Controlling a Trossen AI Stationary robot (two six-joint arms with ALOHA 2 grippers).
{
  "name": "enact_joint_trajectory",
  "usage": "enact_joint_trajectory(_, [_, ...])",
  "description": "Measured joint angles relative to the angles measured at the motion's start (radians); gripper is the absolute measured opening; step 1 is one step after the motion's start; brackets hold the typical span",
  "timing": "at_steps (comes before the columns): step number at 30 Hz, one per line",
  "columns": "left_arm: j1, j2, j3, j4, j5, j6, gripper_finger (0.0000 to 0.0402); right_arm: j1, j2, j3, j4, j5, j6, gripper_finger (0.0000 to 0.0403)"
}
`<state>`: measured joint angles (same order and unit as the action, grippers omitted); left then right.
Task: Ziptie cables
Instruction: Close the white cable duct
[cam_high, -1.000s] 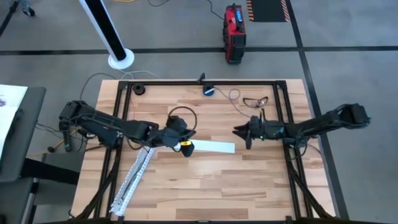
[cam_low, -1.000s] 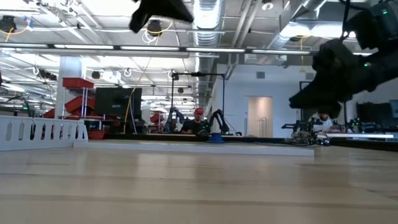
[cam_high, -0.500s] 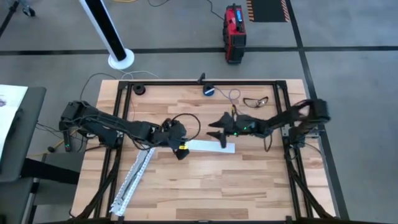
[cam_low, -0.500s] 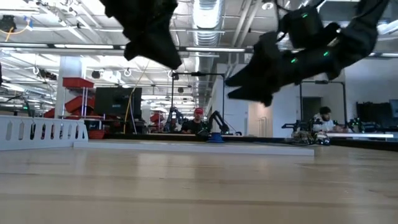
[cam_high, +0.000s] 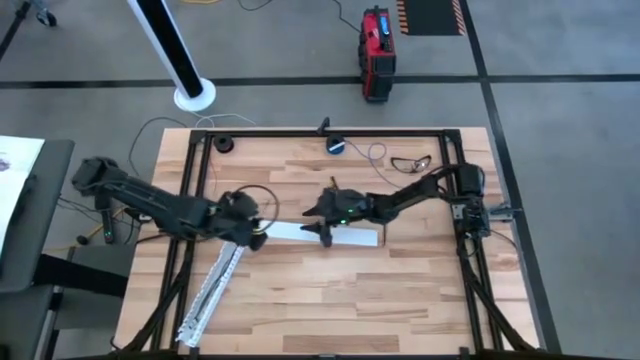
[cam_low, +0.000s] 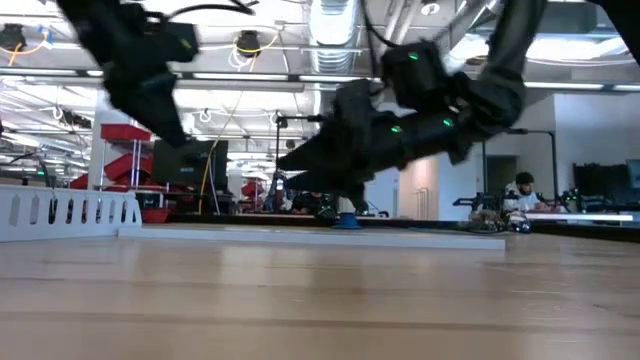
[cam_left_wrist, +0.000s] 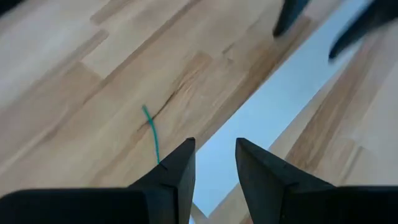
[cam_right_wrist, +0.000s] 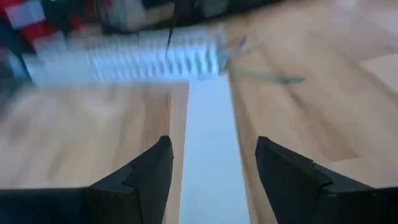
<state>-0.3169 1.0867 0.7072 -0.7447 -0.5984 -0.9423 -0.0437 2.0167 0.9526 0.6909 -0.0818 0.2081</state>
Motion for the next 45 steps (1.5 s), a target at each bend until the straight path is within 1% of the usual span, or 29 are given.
enact_joint_trajectory(3, [-0.031, -0.100, -0.051, 0.008, -0.010, -0.070, 0.0110, 0.008, 0.007, 0.108, -0.186, -0.001, -0.120, 0.0222])
enact_joint_trajectory(4, [-0.037, -0.123, -0.059, 0.010, -0.013, -0.075, 0.0110, 0.007, 0.019, 0.139, -0.215, -0.004, -0.146, 0.0224])
enact_joint_trajectory(7, [-0.051, -0.166, -0.074, 0.020, -0.015, -0.076, 0.0110, -0.005, 0.065, 0.190, -0.245, -0.057, -0.152, 0.0232])
enact_joint_trajectory(12, [-0.071, -0.179, -0.075, 0.029, -0.034, -0.061, 0.0110, -0.005, 0.180, 0.256, -0.233, -0.073, -0.094, 0.0245])
enact_joint_trajectory(15, [-0.083, -0.171, -0.076, 0.028, -0.057, -0.061, 0.0110, -0.003, 0.221, 0.293, -0.215, -0.082, -0.077, 0.0247])
enact_joint_trajectory(20, [-0.090, -0.158, -0.076, 0.035, -0.069, -0.070, 0.0110, 0.009, 0.285, 0.317, -0.197, -0.094, -0.040, 0.0249])
enact_joint_trajectory(23, [-0.090, -0.153, -0.078, 0.083, -0.094, -0.077, 0.0110, 0.023, 0.333, 0.321, -0.180, -0.148, 0.050, 0.0258])
enact_joint_trajectory(25, [-0.090, -0.141, -0.101, 0.185, -0.105, -0.092, 0.0110, 0.044, 0.349, 0.322, -0.166, -0.131, 0.088, 0.0265])
enact_joint_trajectory(27, [-0.089, -0.117, -0.141, 0.272, -0.071, -0.092, 0.0110, 0.061, 0.352, 0.323, -0.152, -0.113, 0.106, 0.0269])
enact_joint_trajectory(28, [-0.088, -0.096, -0.163, 0.348, -0.037, -0.092, 0.0110, 0.067, 0.351, 0.323, -0.147, -0.106, 0.111, 0.0270])
enact_joint_trajectory(30, [-0.088, -0.048, -0.214, 0.507, 0.062, -0.070, 0.0108, 0.078, 0.336, 0.320, -0.148, -0.102, 0.121, 0.0271])
enact_joint_trajectory(32, [-0.093, 0.009, -0.255, 0.611, 0.148, -0.024, 0.0105, 0.085, 0.314, 0.317, -0.175, -0.091, 0.126, 0.0271])
enact_joint_trajectory(33, [-0.096, 0.038, -0.267, 0.646, 0.174, -0.007, 0.0103, 0.085, 0.302, 0.317, -0.190, -0.090, 0.128, 0.0271])
enact_joint_trajectory(37, [-0.079, 0.126, -0.268, 0.661, 0.230, 0.071, 0.0095, 0.085, 0.286, 0.317, -0.261, -0.103, 0.127, 0.0271])
enact_joint_trajectory(40, [-0.063, 0.178, -0.244, 0.749, 0.287, 0.111, 0.0091, 0.084, 0.281, 0.317, -0.296, -0.184, 0.171, 0.0271])
enact_joint_trajectory(42, [-0.063, 0.212, -0.219, 0.806, 0.332, 0.129, 0.0088, 0.085, 0.243, 0.304, -0.347, -0.232, 0.203, 0.0271])
enact_joint_trajectory(43, [-0.063, 0.229, -0.207, 0.819, 0.342, 0.138, 0.0087, 0.093, 0.218, 0.292, -0.384, -0.234, 0.209, 0.0271])
enact_joint_trajectory(45, [-0.066, 0.262, -0.180, 0.822, 0.362, 0.151, 0.0083, 0.114, 0.147, 0.255, -0.461, -0.168, 0.189, 0.0270])
